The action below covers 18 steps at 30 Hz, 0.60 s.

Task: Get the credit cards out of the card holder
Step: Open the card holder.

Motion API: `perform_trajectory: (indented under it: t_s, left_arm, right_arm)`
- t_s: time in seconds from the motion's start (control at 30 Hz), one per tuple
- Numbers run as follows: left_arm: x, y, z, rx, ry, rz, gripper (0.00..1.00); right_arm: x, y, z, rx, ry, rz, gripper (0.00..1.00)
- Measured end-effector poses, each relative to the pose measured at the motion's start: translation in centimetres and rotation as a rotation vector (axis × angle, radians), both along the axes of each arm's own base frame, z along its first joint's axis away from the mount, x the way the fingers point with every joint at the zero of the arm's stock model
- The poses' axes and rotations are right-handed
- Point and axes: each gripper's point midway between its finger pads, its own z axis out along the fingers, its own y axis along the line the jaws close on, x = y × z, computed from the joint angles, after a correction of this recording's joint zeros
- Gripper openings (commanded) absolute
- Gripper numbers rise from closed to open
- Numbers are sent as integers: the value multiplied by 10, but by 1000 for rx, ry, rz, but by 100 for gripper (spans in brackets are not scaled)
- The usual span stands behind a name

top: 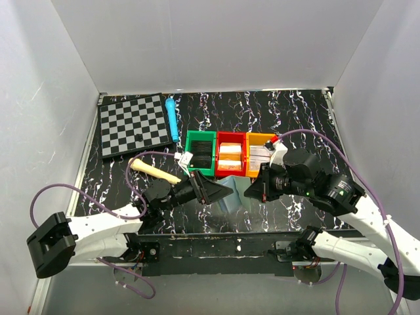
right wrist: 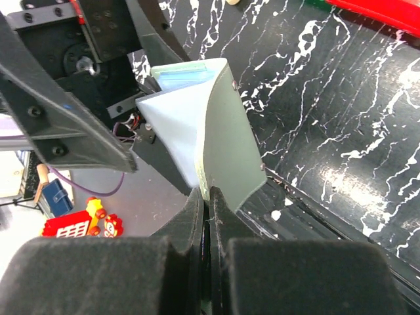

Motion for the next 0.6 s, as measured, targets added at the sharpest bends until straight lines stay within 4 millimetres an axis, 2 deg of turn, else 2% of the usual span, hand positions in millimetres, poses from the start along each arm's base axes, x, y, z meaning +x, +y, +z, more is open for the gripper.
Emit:
perform_trajectory:
  t_s: [0.13, 0.3, 0.6]
  left_arm:
    - [0, -2, -5, 13, 13, -4, 82]
    - [-2, 2, 1, 2, 1, -4, 79]
    - [-10, 15, 11, 7, -23, -1, 74]
  right_arm:
    - [-1, 4, 2, 22, 11, 8, 1]
    - [-1, 6, 4, 44, 6, 4, 1]
    - [0, 8, -11, 60, 37, -21, 1]
